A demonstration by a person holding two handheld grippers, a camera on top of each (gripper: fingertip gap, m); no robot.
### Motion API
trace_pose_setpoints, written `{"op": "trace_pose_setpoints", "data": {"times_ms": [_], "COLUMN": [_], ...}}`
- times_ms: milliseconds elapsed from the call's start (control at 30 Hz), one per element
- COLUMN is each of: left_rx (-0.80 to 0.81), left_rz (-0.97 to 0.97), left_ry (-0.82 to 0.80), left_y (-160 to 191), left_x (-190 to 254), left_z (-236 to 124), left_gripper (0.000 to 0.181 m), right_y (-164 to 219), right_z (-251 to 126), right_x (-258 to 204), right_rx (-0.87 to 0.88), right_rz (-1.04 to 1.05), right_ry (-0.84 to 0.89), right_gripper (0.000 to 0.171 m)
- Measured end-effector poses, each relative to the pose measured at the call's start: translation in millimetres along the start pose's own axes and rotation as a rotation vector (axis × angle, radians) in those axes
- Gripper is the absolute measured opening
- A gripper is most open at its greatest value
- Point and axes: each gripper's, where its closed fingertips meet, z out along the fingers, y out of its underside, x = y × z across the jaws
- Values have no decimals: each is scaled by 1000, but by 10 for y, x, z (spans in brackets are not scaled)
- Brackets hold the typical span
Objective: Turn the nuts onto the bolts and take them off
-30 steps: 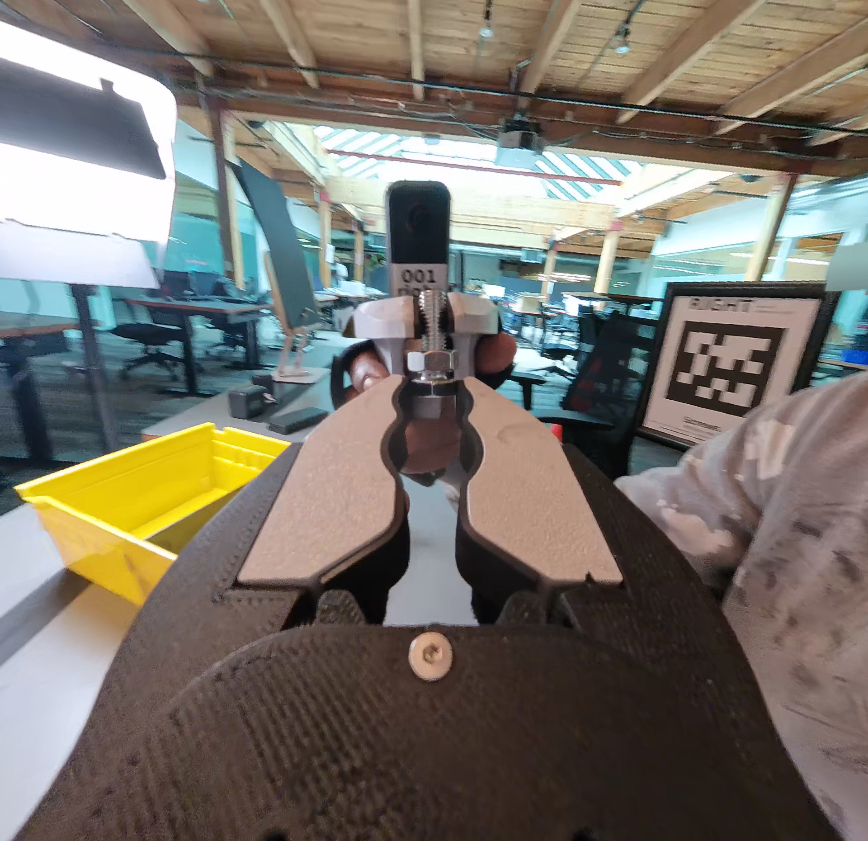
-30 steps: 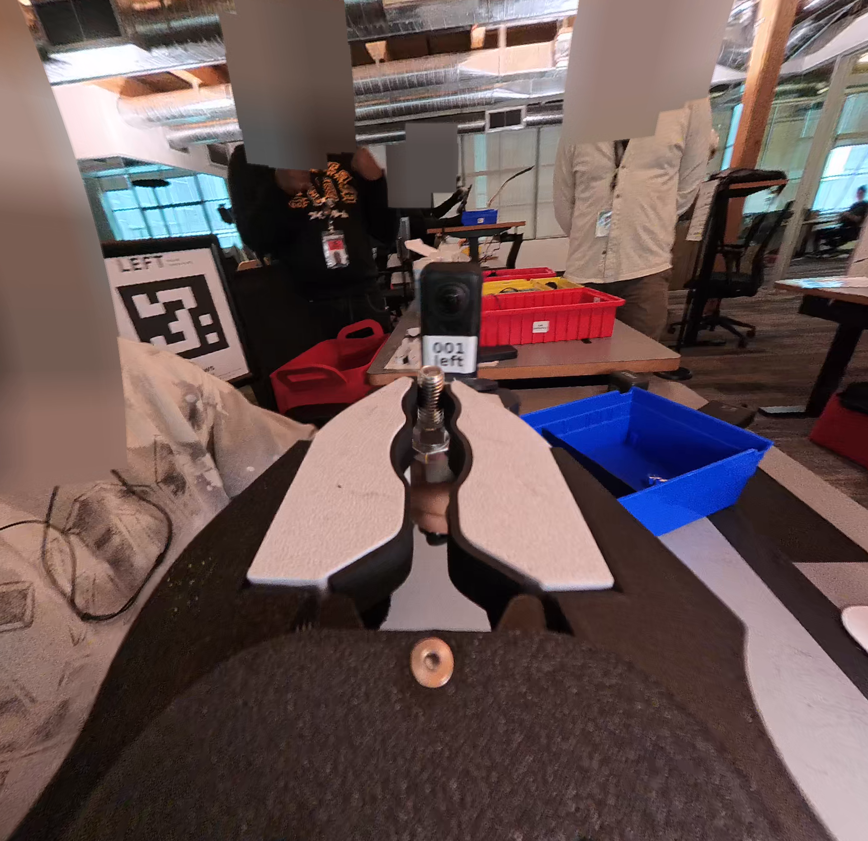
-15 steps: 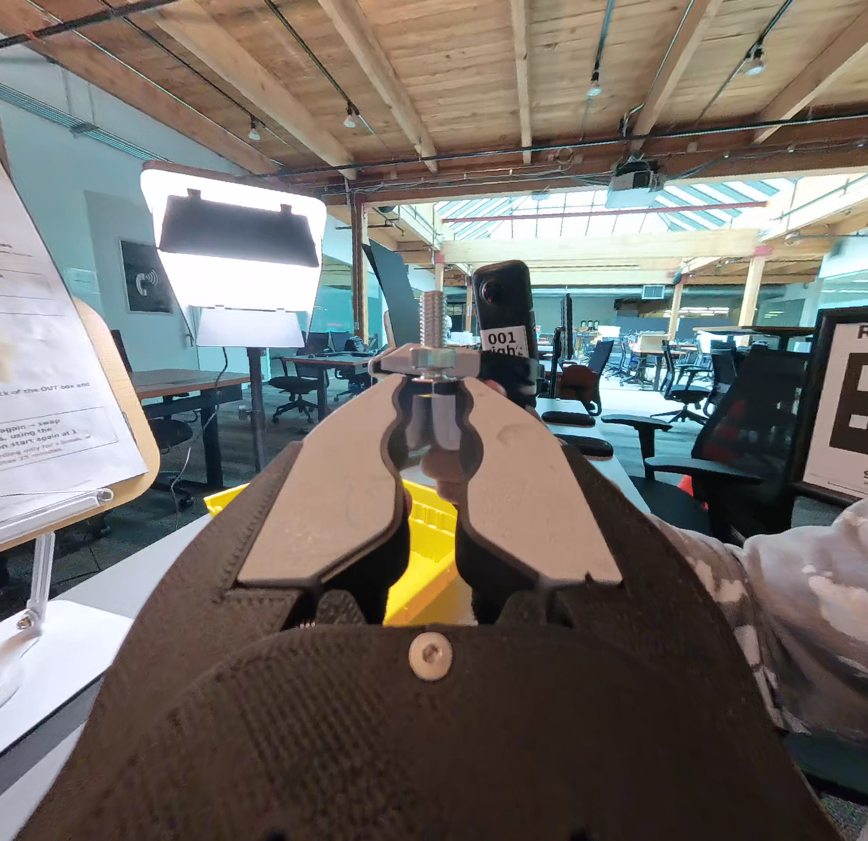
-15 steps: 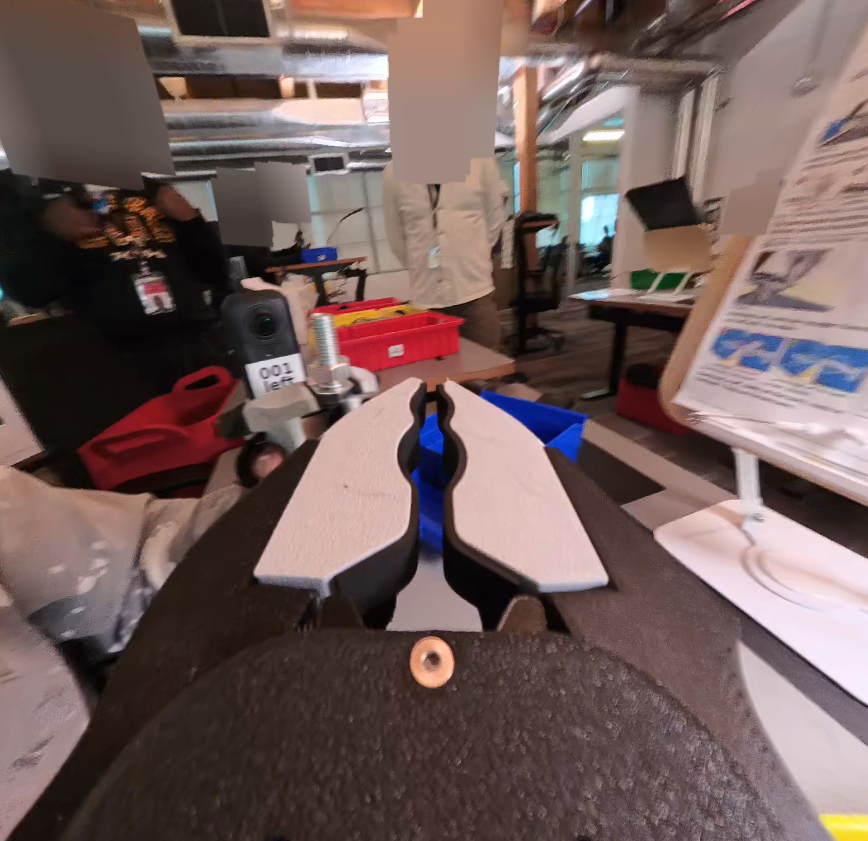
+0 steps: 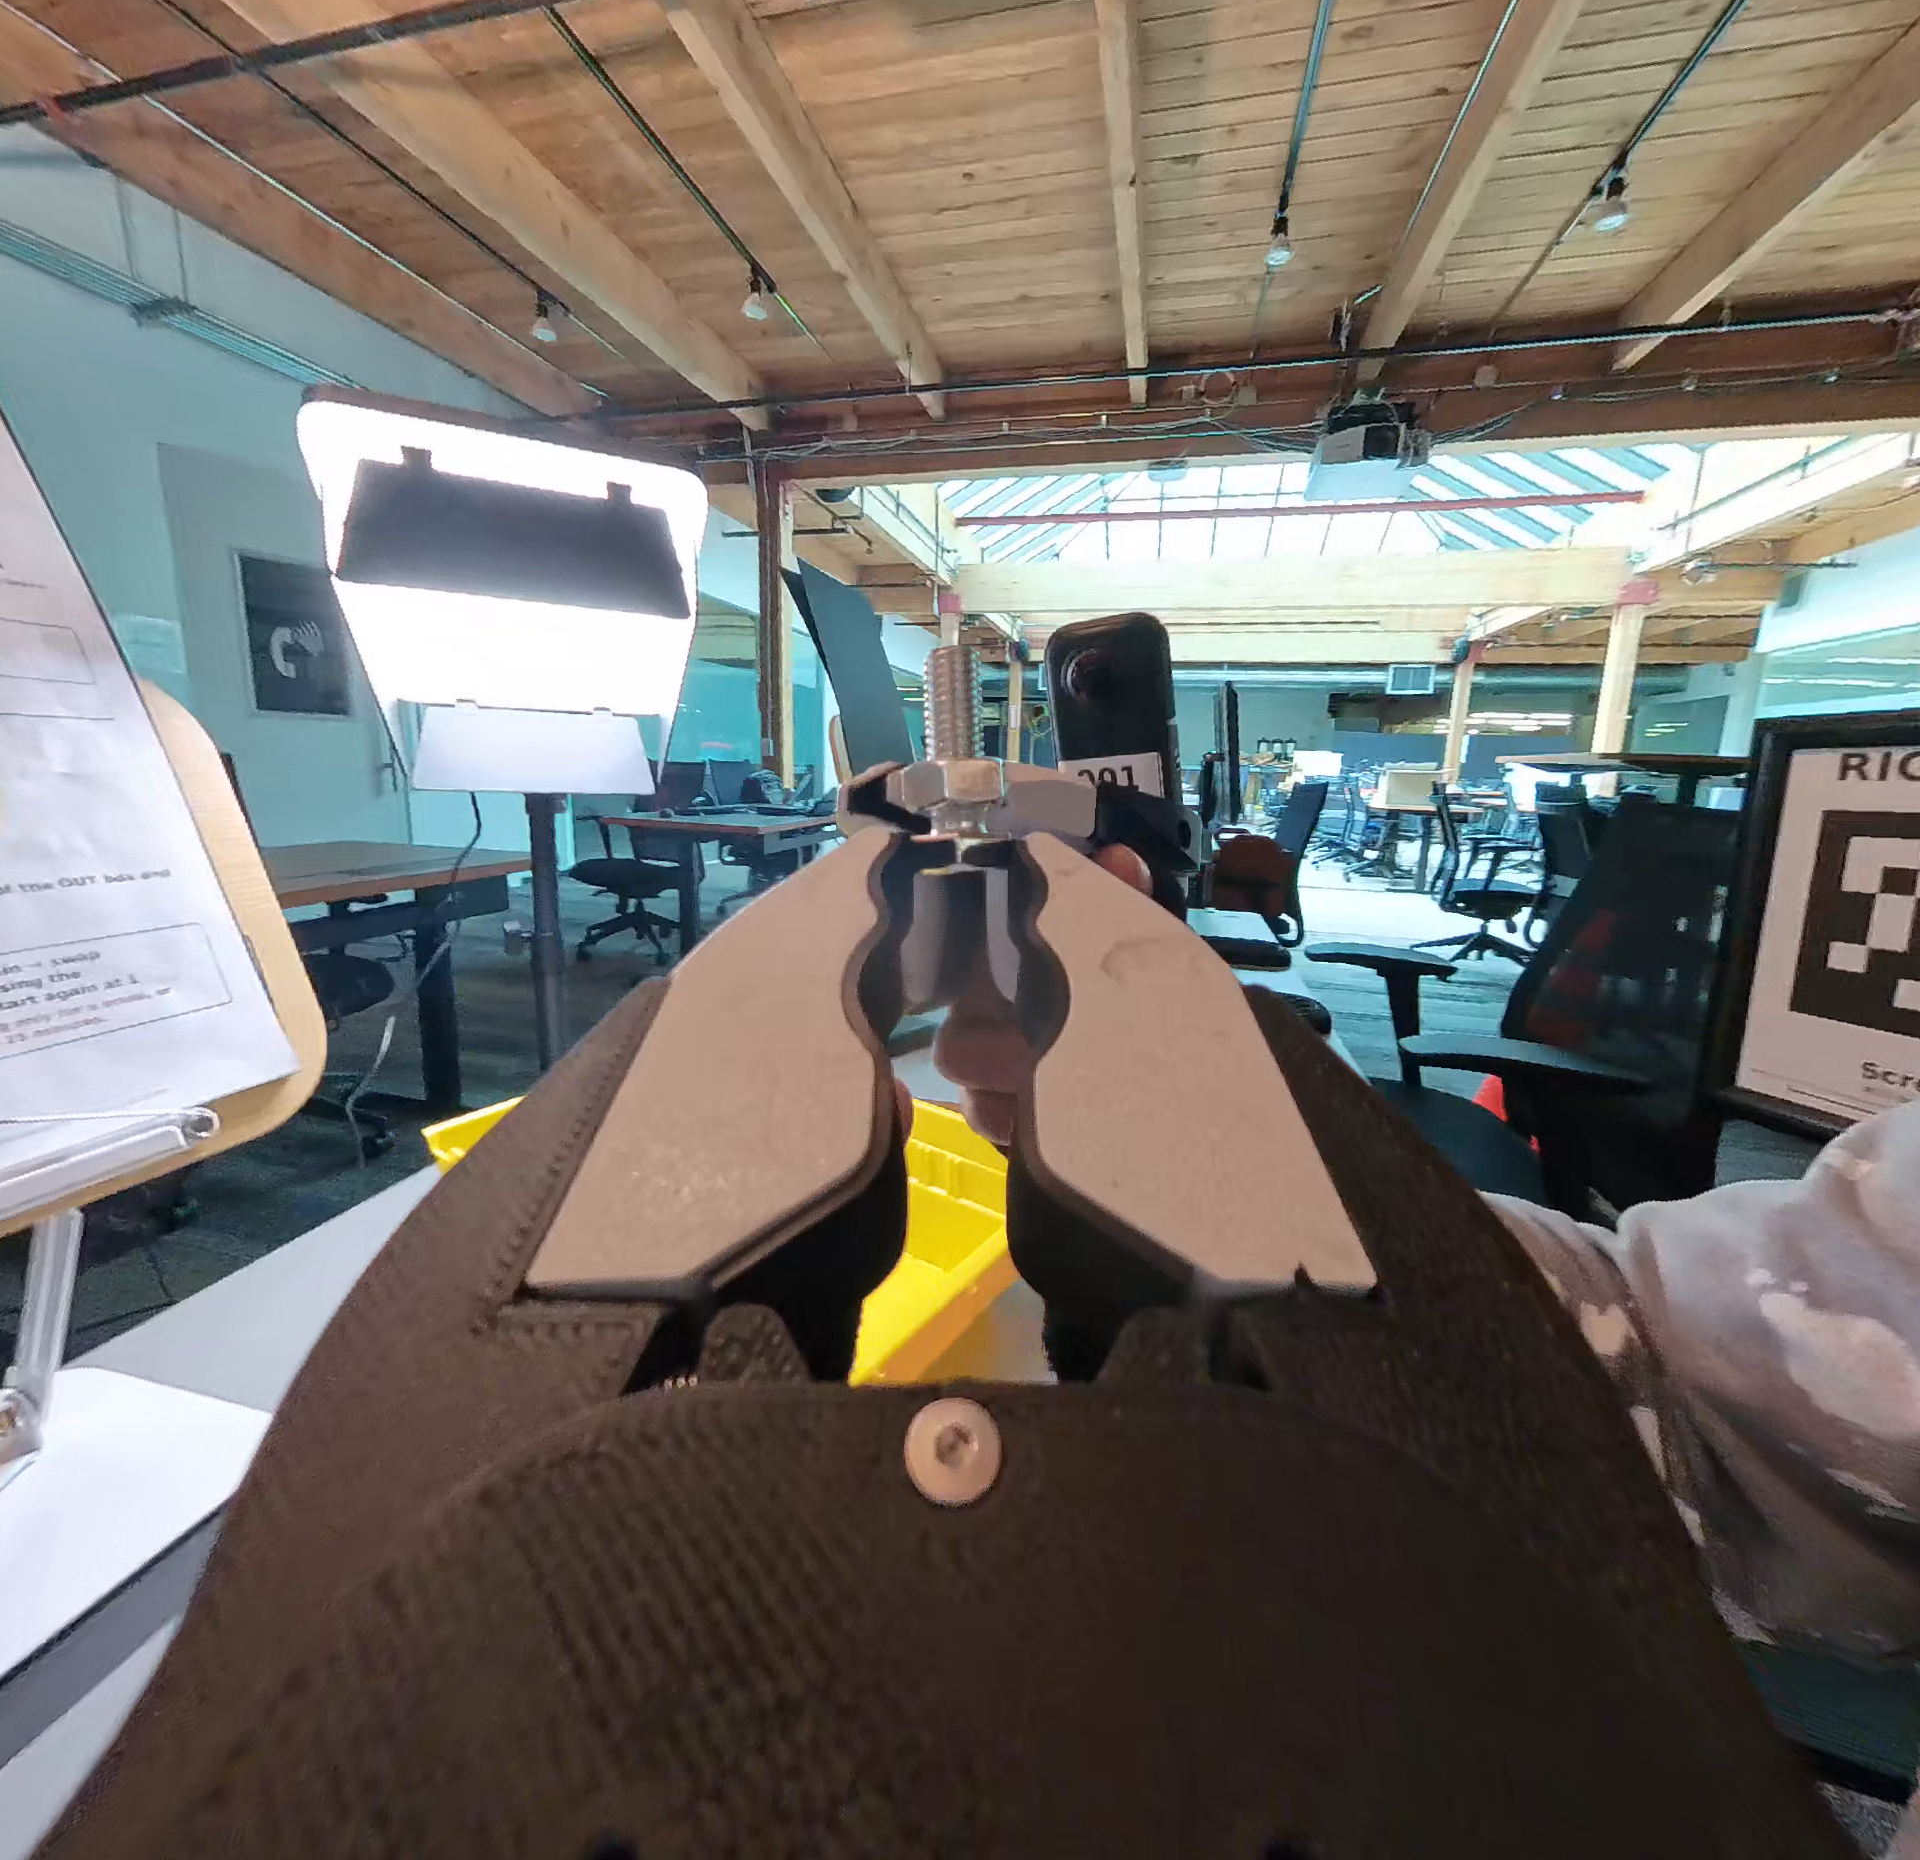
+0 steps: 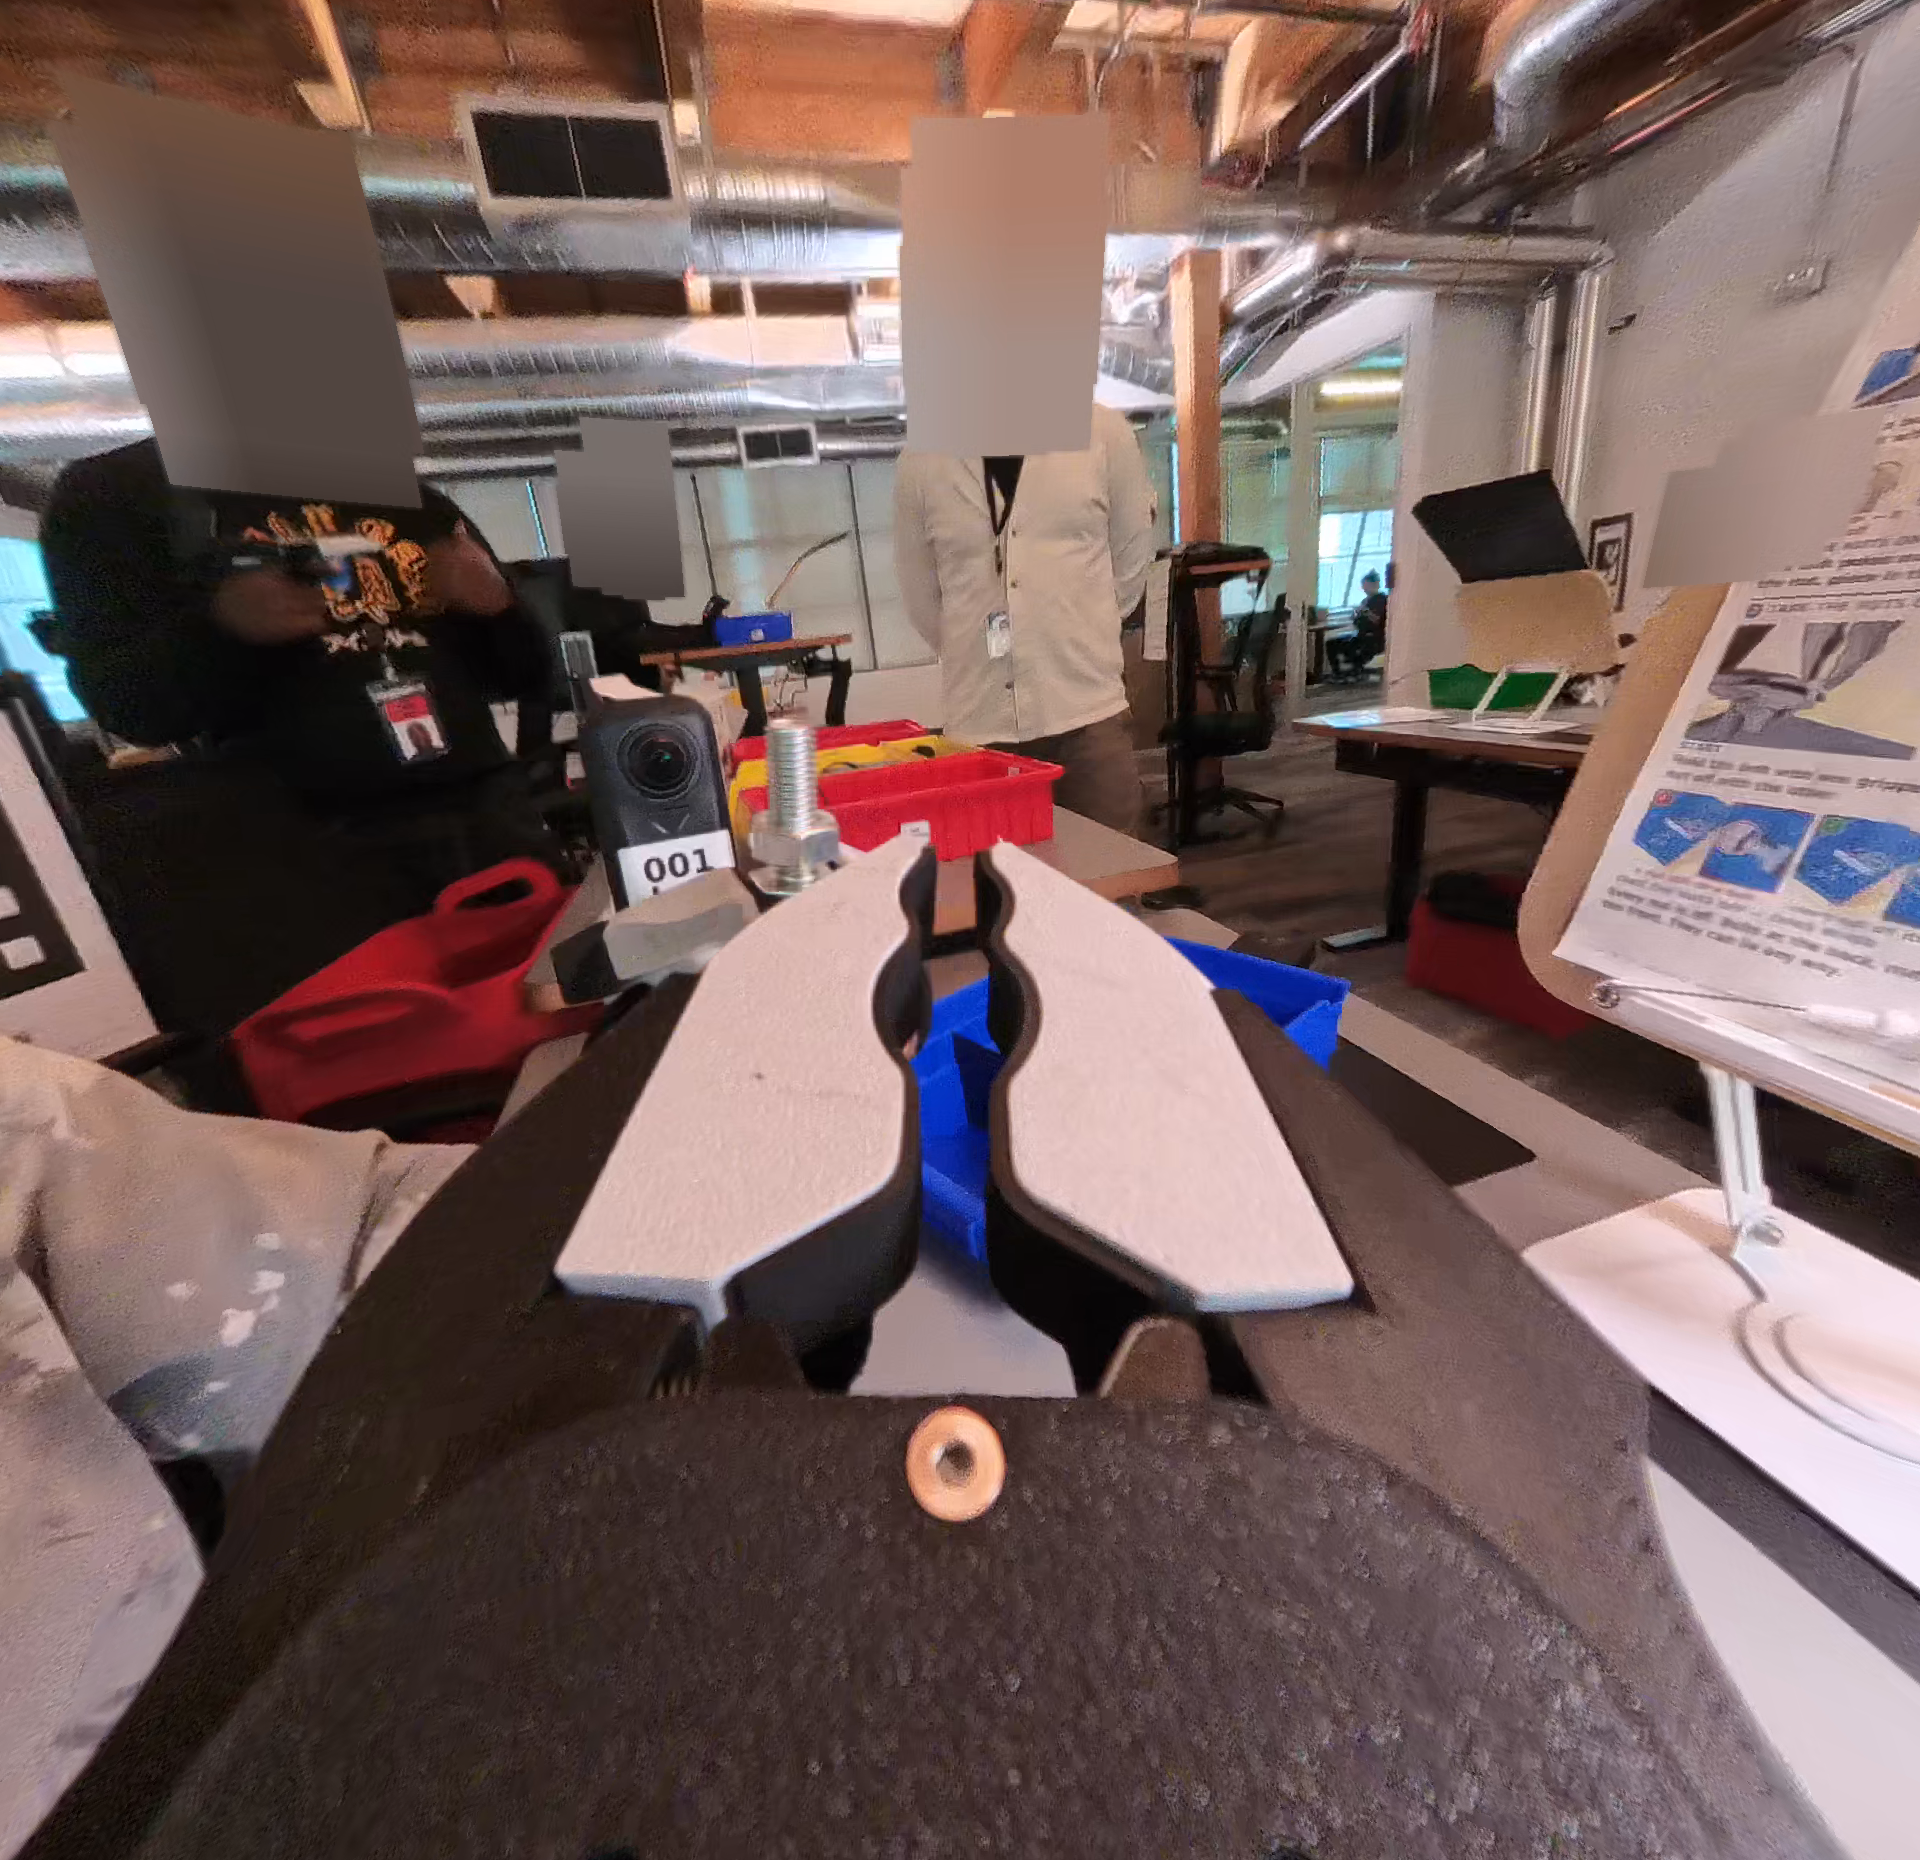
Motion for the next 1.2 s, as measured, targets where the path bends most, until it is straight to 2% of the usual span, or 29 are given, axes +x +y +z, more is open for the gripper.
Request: {"op": "trace_pose_setpoints", "data": {"times_ms": [200,367,400,433,467,567,700,1067,1200], "left_rx": [-17,-3,27,41,45,43,39,34,-42], "left_rz": [25,7,-16,-34,-19,23,12,29,-38], "left_ry": [-13,-4,8,33,36,26,9,10,55], "left_y": [71,75,33,-7,-38,-69,4,70,151], "left_x": [5,-5,-16,6,20,44,-7,-10,-2], "left_z": [29,19,-3,-17,-22,-24,-11,3,20], "left_gripper": [18,18,18,18,18,18,18,18,18], "right_y": [57,96,81,51,25,-26,-8,110,157], "right_z": [98,93,79,52,15,-37,49,149,117], "right_x": [-261,-226,-192,-78,5,17,-205,-288,-266], "right_rx": [-37,-66,-58,-34,-15,1,-12,-76,-123], "right_rz": [36,51,43,25,5,62,48,-18,-73], "right_ry": [-120,-128,-105,-30,12,-23,-97,-70,-64], "right_gripper": [30,29,23,5,2,12,23,18,18]}}
